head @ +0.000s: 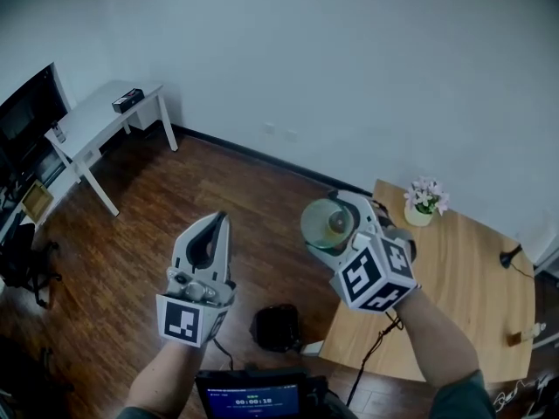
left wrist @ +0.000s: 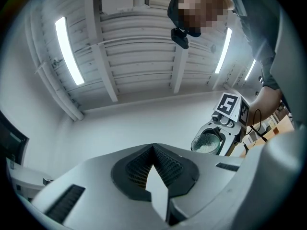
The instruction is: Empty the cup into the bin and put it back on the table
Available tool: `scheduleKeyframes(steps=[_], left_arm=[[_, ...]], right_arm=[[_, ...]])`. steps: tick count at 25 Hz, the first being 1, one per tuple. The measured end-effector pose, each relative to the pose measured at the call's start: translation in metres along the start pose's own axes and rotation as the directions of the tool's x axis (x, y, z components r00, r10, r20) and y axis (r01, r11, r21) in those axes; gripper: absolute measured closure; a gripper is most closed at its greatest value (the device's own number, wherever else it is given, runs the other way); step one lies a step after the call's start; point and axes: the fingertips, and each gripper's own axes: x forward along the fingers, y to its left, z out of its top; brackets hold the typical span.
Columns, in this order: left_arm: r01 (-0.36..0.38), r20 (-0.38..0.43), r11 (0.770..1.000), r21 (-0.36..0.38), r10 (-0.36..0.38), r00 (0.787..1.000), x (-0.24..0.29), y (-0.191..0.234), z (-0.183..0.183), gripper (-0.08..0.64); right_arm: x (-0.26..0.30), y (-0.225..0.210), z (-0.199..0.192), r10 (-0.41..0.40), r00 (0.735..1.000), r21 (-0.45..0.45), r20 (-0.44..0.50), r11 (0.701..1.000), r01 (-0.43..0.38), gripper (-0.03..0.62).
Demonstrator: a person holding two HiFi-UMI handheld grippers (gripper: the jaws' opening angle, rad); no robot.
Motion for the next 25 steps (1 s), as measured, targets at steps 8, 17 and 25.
scheduleKeyframes(steps=[8,17,25], left_arm=[[-0.023,-0.009,1.0,0.003,0.023,1.0,0.008,-0.01,0.004,0.558],[-0.041,-0.018,0.999,-0.007,0.041,0.999,0.013,-0.01,0.002,0.558],[-0.026,-0.003,0.998,0.059,0.027,1.0,0.014,-0.009,0.007,0.56]], right_arm=[[-0.003,-0.004,0.001,-0.009,1.0,-0.088,-0.007,0.996,0.008,0.198],[0.001,-0.005,-0.002,-0.013,0.999,-0.214,-0.044,0.977,0.003,0.198],[0.002,-0.002,0.003,-0.03,0.997,-0.287,-0.077,0.958,0.007,0.198]])
